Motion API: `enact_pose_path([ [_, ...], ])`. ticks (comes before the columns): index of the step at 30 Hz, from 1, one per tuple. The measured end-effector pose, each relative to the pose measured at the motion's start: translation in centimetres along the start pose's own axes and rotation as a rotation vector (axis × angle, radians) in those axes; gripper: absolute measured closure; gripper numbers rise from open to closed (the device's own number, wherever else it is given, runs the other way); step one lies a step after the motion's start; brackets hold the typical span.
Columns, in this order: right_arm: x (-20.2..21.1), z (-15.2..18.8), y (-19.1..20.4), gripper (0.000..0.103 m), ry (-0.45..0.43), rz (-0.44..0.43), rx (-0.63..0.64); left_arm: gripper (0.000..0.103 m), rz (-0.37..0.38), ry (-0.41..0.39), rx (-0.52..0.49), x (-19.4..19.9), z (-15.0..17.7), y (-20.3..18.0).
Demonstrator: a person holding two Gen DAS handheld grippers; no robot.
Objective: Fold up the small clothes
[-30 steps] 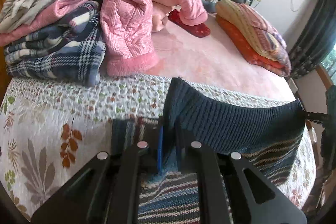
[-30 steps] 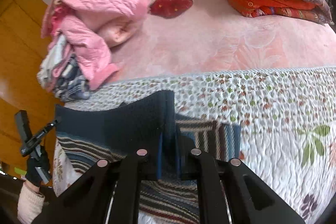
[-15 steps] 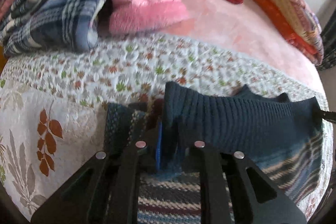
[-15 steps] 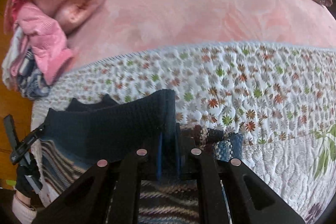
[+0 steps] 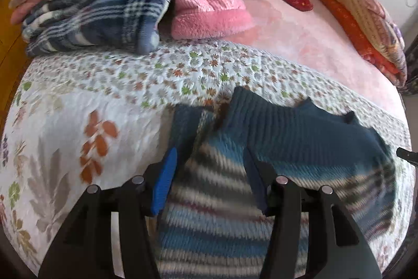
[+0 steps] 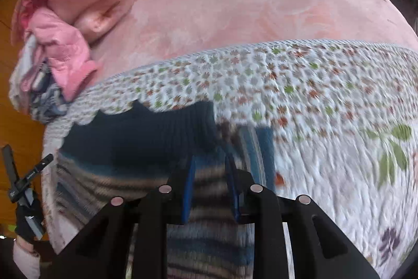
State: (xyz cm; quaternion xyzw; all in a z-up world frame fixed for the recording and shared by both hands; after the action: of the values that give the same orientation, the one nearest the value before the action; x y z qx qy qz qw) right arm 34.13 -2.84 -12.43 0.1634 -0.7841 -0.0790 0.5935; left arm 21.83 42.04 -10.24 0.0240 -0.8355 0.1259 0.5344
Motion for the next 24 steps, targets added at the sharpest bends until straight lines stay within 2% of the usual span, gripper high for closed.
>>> enact_pose_path([
  [6, 5.7, 6.8, -1.0, 0.07, 0.02, -0.02, 0.005, 0.039, 0.104, 0.033, -0.004, 6.5, 4.5, -2.7],
  [8, 6.1, 8.6, -1.1, 0.069, 0.052, 0.003, 0.005, 0.036, 0.131, 0.026, -0.002, 8.2, 6.3, -3.4],
  [10, 6.1, 10.4, -1.4, 0.065, 0.058, -0.009, 0.004, 0.033, 0.158, 0.002, -0.005, 8.6, 7.6, -4.0],
  [12, 4.9, 11.5, -2.0, 0.064, 0.09, -0.007, -0.013, 0.032, 0.135, 0.034, -0.048, 7.3, 8.4, -4.9],
  [14, 3.6, 11.9, -2.1, 0.064, 0.113, 0.008, -0.002, 0.032, 0.108, 0.032, -0.071, 5.6, 8.9, -5.1],
  [16, 1.9, 12.3, -3.1, 0.064, 0.136, 0.045, -0.012, 0.032, 0.08, 0.071, -0.06, 3.3, 9.5, -4.6],
  [19, 0.6, 12.4, -4.2, 0.065, 0.16, 0.001, -0.07, 0.033, 0.068, 0.105, -0.017, 1.3, 10.1, -3.2],
  [22, -0.2, 12.6, -4.9, 0.089, 0.193, -0.037, -0.118, 0.033, 0.051, 0.148, -0.009, -0.4, 10.7, -2.1],
  [24, 0.0, 12.7, -5.0, 0.091, 0.203, -0.032, -0.124, 0.033, 0.041, 0.171, -0.014, -1.3, 11.0, -1.7],
])
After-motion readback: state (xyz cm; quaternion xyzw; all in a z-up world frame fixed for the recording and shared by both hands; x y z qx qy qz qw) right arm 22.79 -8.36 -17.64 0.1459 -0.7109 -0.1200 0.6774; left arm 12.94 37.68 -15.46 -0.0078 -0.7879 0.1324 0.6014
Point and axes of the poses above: each gripper's, at about its wrist camera, not at the fingertips, and x roughly against the way its jaws point, y to its left, z to its underside, the point moved 4 cm from there along -x, roughly the way its jaws point, and after that the axes turned 2 degrees about z, right-handed, at the moved point
